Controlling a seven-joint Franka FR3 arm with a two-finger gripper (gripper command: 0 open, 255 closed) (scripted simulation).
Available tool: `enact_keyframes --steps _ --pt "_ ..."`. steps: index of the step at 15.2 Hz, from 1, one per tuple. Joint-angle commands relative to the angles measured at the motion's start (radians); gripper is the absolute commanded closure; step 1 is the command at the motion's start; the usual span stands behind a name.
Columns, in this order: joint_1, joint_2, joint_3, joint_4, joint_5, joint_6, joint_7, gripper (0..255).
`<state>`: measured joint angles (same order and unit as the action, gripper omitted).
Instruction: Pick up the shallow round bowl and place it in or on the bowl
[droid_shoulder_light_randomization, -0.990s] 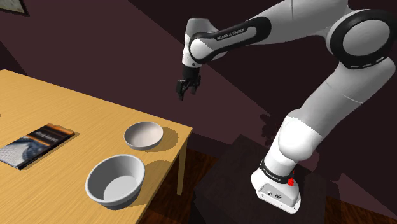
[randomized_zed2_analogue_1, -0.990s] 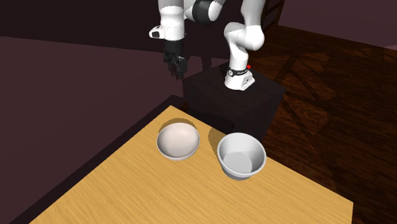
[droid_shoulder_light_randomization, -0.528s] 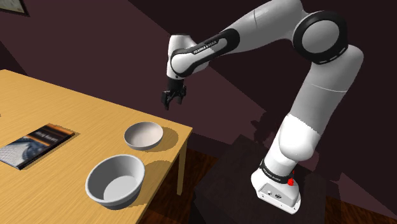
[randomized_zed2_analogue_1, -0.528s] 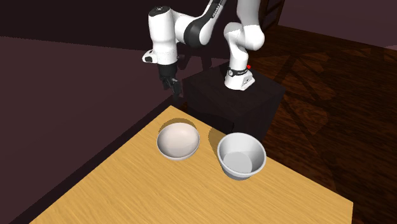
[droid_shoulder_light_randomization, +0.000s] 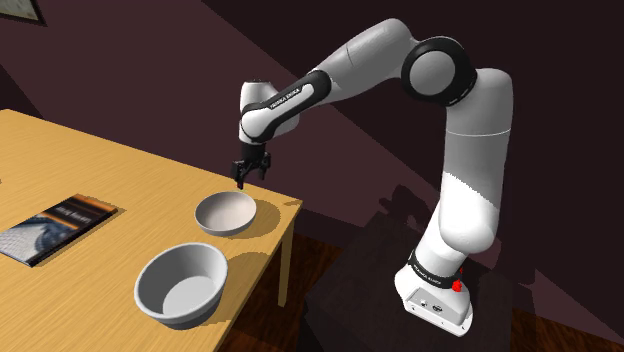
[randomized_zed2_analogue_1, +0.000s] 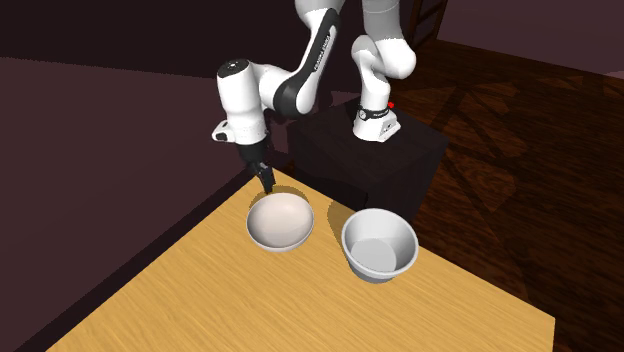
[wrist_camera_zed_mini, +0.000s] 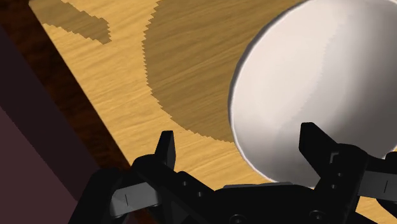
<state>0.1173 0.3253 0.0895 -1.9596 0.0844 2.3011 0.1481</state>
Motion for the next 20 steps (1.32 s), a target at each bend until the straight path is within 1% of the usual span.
enact_keyframes --steps 1,8,16,17,20 --pt "0.005 0.048 0.004 0.032 0.004 0.013 0.004 0" --pt "0.012 0.115 0.004 0.019 0.003 0.093 0.005 0" --pt "0.012 0.115 0.004 0.019 0.003 0.093 0.005 0" --pt "0.012 0.115 0.004 0.019 0.003 0.093 0.005 255" --pt "0.012 0.115 0.004 0.019 0.003 0.093 0.005 255"
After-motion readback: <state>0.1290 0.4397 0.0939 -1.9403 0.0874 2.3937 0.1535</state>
